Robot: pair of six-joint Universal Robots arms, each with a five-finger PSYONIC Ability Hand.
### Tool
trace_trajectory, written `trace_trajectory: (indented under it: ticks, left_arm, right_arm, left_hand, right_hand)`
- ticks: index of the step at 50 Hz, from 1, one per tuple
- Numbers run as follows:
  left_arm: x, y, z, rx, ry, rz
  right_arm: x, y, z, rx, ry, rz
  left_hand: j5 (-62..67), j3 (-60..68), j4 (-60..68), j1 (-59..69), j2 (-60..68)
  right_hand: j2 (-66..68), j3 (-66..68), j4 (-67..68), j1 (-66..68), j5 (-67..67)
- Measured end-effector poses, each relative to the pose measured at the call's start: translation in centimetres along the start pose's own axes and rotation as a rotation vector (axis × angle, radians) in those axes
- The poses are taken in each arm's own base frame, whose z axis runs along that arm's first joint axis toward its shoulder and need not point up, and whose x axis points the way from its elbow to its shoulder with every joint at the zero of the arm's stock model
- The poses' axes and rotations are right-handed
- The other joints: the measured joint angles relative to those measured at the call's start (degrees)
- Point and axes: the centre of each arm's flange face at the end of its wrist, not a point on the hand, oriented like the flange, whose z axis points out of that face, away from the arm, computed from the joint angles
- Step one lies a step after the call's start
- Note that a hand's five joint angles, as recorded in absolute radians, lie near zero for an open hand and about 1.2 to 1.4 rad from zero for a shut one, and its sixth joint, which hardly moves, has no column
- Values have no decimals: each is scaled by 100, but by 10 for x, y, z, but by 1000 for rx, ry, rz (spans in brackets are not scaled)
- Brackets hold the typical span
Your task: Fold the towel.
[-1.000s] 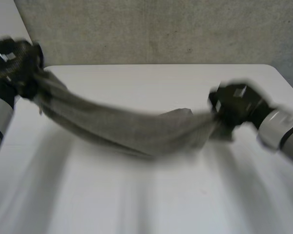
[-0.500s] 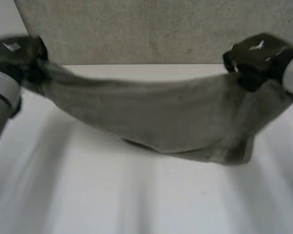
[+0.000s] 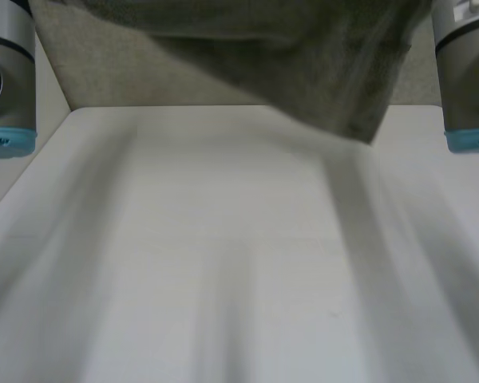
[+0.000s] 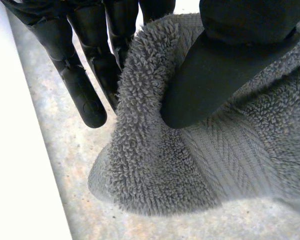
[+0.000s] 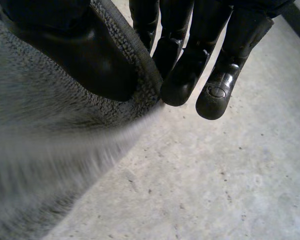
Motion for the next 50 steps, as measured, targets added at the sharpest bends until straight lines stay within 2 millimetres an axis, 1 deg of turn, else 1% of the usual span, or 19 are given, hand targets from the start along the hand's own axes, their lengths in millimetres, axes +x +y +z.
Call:
trace_trajectory:
  ticks: [3,5,8,9,13,14,19,20,23,26,29,30,33,35,37,40,44,46,50]
  left_arm:
    - [-5,13,-10,-32,-7,12]
    - [-8,27,-20,-80,-6,20]
    - [-10,60,-45,-202,15,32]
    - [-9,64,-49,-220,19,33]
    - [-4,104,-86,-378,83,31]
    - [-2,110,-92,-400,93,30]
    - [7,151,-139,-575,169,20]
    - [8,154,-142,-588,173,19]
    - [8,169,-163,-670,186,18]
    - [3,179,-179,-740,183,25]
    - [-4,184,-189,-792,179,41]
    - [-5,184,-192,-804,181,50]
    - [-8,182,-196,-822,194,87]
    - [-9,177,-195,-818,210,117]
    - [-8,170,-194,-807,227,144]
    - [-4,159,-192,-783,254,173]
    - [7,141,-192,-739,307,200]
    - [15,132,-196,-714,349,213]
    - [28,123,-207,-688,425,236]
  right_arm:
    - [-8,7,-13,-57,-74,4]
    - [-15,14,-23,-108,-137,10]
    - [-33,32,-50,-224,-277,31]
    - [-36,34,-54,-241,-296,34]
    - [-57,54,-92,-378,-446,72]
    - [-61,57,-99,-399,-468,78]
    - [-88,82,-152,-556,-609,117]
    - [-91,84,-157,-571,-620,120]
    - [-106,100,-185,-658,-685,134]
    - [-115,113,-205,-726,-727,142]
    - [-119,120,-216,-767,-746,144]
    - [-119,121,-218,-771,-748,145]
    - [-118,121,-218,-775,-746,145]
    - [-116,119,-217,-770,-740,146]
    - [-114,117,-217,-764,-735,147]
    - [-112,115,-217,-760,-730,152]
    - [-111,114,-219,-763,-727,160]
    - [-111,114,-220,-767,-726,165]
    - [-111,114,-222,-772,-724,170]
  left_hand:
    - [0,0,0,0,0]
    - [0,0,0,0,0]
    - [0,0,0,0,0]
    - [0,0,0,0,0]
    - [0,0,0,0,0]
    - [0,0,0,0,0]
    - [0,0,0,0,1]
    - [0,0,0,0,1]
    - [0,0,0,0,1]
    - [0,0,0,0,0]
    - [0,-6,-7,0,-6]
    - [-43,-266,-282,-11,-268]
    - [-1571,-1865,-1785,-1535,-1872]
    - [-2950,-3108,-3130,-2775,-3118]
    - [-3746,-3919,-3929,-3627,-3971]
    - [-4318,-4483,-4505,-4163,-4512]
    - [-4533,-4702,-4713,-4367,-4704]
    - [-4549,-4716,-4730,-4380,-4719]
    - [-4549,-4716,-4731,-4380,-4719]
  right_hand:
    - [0,0,0,0,-1]
    - [0,0,0,0,-1]
    - [0,0,0,0,-1]
    - [0,0,0,0,-1]
    - [1,0,0,0,-1]
    - [1,0,0,0,-1]
    - [1,0,0,0,-1]
    - [1,0,0,0,-1]
    - [1,0,0,0,0]
    - [1,0,0,0,-1]
    - [1,0,0,0,-1]
    - [1,0,0,0,-1]
    - [1,0,0,0,-1]
    - [1,0,0,0,0]
    - [1,0,0,0,0]
    - [1,0,0,0,0]
    - [1,0,0,0,0]
    - [1,0,0,0,0]
    - [1,0,0,0,0]
